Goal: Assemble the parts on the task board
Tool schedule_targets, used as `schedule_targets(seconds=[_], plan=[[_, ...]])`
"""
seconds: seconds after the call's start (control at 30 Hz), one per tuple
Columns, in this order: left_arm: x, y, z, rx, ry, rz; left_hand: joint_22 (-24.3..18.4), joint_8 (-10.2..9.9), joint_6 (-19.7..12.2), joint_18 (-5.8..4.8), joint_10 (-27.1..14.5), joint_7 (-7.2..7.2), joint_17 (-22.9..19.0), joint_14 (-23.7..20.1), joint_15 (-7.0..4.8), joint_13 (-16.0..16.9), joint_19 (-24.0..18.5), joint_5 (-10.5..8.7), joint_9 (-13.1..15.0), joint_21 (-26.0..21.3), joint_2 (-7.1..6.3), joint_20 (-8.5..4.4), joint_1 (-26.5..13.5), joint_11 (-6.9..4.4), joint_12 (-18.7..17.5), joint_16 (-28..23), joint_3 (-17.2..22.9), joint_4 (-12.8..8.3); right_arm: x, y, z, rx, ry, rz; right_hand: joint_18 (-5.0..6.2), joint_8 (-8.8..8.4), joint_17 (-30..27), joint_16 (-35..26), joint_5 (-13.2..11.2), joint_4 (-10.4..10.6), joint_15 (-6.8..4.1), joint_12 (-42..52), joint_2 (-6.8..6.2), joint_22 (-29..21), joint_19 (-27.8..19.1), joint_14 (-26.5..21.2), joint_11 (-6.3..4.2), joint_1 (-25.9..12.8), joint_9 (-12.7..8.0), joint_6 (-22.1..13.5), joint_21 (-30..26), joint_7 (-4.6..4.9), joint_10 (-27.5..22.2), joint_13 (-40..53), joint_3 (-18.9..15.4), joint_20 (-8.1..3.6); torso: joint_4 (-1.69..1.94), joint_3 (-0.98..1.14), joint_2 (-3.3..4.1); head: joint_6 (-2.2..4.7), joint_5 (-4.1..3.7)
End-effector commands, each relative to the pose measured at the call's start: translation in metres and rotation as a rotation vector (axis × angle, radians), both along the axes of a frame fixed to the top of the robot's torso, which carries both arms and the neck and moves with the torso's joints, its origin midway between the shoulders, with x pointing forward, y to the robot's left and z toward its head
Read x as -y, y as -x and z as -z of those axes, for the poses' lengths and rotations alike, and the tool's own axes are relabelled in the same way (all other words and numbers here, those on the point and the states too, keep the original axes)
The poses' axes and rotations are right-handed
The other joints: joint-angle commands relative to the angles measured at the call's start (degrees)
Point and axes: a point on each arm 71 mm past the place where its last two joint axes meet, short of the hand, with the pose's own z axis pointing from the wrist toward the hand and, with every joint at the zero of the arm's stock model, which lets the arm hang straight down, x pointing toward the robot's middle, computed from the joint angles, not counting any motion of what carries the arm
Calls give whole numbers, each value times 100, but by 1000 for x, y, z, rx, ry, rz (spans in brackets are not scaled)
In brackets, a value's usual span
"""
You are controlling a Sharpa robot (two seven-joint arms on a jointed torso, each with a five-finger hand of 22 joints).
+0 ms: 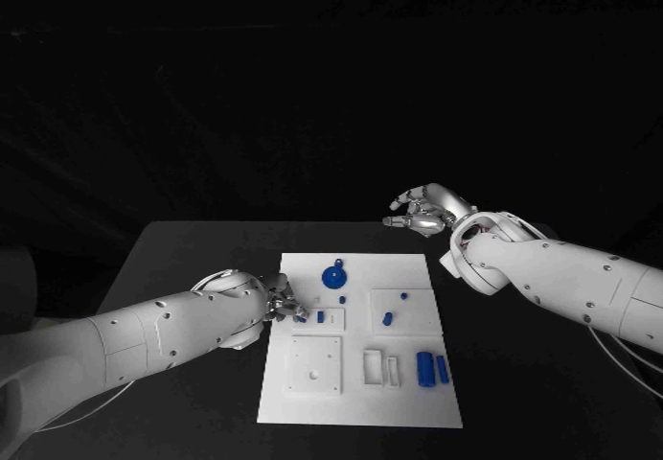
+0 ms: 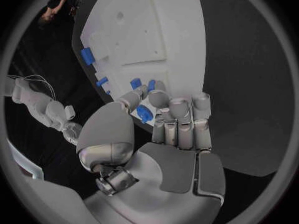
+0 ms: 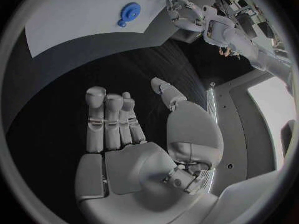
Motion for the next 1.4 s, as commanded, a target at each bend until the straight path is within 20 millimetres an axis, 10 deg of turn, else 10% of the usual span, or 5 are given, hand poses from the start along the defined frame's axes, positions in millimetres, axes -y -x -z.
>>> schedule_targets(seconds=[0.03, 0.63, 1.4], plan=[[2, 0, 0, 4, 6, -2, 77, -18, 1, 86, 32, 8, 6, -17, -45, 11, 28, -56, 0, -4, -54, -724, 2, 22, 11, -4, 0, 44, -2, 1, 0, -2, 5, -15, 576, 6, -5, -17, 5, 23, -6, 29, 30, 8, 0, 15, -6, -3, -6, 2, -35, 41, -46, -9, -3, -42, -3, 3, -2, 8, 3], [3, 0, 0, 7, 8, 0, 79, 13, 29, 97, 34, -4, 27, -17, -52, 35, 24, -644, 27, 4, -330, -723, -63, 11, 29, 19, -4, 428, -1, 0, 0, -3, 5, -14, 576, 6, -5, -18, 7, 26, -5, 33, 30, 11, 1, 15, -5, -5, -8, 2, -38, 42, -48, -14, -5, -41, 0, -4, -4, -36, 11], [-5, -1, -1, 17, 20, -28, 76, 40, 29, 113, 25, -10, 40, -33, -56, 54, 13, -670, 72, 15, -466, -726, -208, 5, 34, 33, -98, 687, 0, 0, 1, -3, 6, -12, 576, 7, -5, -17, 13, 33, -5, 40, 30, 15, 3, 16, -5, -13, -9, 3, -40, 42, -49, -21, -7, -41, 1, -1, -6, -8, 1]])
